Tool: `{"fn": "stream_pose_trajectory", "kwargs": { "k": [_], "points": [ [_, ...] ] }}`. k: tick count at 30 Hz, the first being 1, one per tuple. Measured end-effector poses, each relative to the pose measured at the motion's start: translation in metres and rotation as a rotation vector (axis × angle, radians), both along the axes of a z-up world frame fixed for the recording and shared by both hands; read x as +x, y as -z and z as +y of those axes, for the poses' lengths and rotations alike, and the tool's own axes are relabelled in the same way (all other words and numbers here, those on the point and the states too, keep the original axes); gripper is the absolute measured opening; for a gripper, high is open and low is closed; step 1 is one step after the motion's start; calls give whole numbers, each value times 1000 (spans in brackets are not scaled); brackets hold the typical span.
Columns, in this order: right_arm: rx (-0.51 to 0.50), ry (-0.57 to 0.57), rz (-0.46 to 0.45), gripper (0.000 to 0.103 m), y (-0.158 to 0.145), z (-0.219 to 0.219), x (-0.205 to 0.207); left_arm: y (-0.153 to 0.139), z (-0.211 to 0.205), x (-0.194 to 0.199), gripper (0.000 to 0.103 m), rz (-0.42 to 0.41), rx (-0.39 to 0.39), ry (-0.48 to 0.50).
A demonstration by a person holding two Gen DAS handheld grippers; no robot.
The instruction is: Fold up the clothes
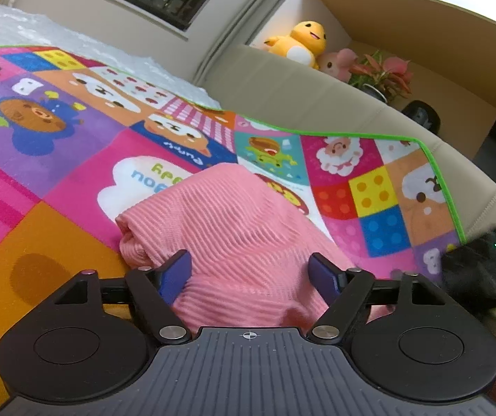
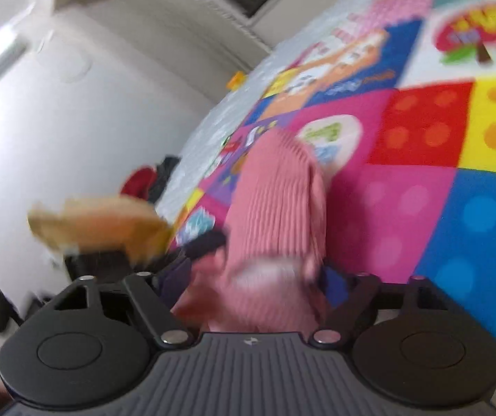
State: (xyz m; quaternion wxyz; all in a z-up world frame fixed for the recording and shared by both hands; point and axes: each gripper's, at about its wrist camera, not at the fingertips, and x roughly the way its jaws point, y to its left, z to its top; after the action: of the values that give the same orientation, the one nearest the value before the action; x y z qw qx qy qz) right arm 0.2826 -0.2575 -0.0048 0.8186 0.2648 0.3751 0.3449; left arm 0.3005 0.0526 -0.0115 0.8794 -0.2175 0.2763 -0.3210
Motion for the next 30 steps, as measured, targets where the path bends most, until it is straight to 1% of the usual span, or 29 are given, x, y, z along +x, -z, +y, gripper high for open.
{"fn": "stream_pose_trajectory", "kwargs": {
  "k": [1,2,4,5,6,7,9,11,13,14,15,16,18,19,22,24,25,27,30],
  "points": [
    [-41,2,-15,65,-2,6,-5,0,0,1,82,2,-3,-2],
    [-77,12,-16,63,0,10,-7,-1,0,2,82,5,0,-2],
    [-148,32,-17,49,3,18,-9,-5,-2,0,82,4,16,-7],
    [-172,46,-3,48,7,20,-9,-9,-3,-3,82,1,31,-12],
    [-184,60,10,45,11,21,-10,-13,-3,-6,82,-3,46,-17],
    [-193,72,11,43,13,22,-12,-15,-4,-14,82,2,73,-32],
    [-233,78,-23,43,12,26,-20,-20,-4,-29,82,13,129,-64],
    [-305,63,-95,44,4,32,-30,-24,-4,-45,75,25,185,-97],
    [-362,44,-164,47,-8,31,-42,-16,-5,-52,68,51,228,-107],
    [-373,43,-185,50,-15,29,-43,-11,-5,-55,68,62,242,-108],
    [-378,55,-210,63,-24,26,-45,-7,-5,-56,68,61,242,-110],
    [-378,77,-240,82,-34,22,-45,-4,-4,-57,68,59,240,-112],
    [-394,134,-312,99,-54,17,-45,-1,-4,-57,68,50,237,-111],
    [-408,159,-346,103,-63,16,-42,-1,-4,-57,69,43,242,-110],
    [-469,210,-412,103,-74,27,-17,1,-8,-59,71,21,260,-106],
    [-520,221,-417,103,-70,41,7,1,-12,-61,72,3,281,-103],
    [-546,224,-415,103,-66,48,20,1,-12,-61,72,3,278,-101],
    [-613,211,-389,103,-50,65,46,1,-10,-61,72,6,270,-97],
    [-774,213,-378,103,-17,80,65,1,-9,-60,73,9,258,-90]
  ]
}}
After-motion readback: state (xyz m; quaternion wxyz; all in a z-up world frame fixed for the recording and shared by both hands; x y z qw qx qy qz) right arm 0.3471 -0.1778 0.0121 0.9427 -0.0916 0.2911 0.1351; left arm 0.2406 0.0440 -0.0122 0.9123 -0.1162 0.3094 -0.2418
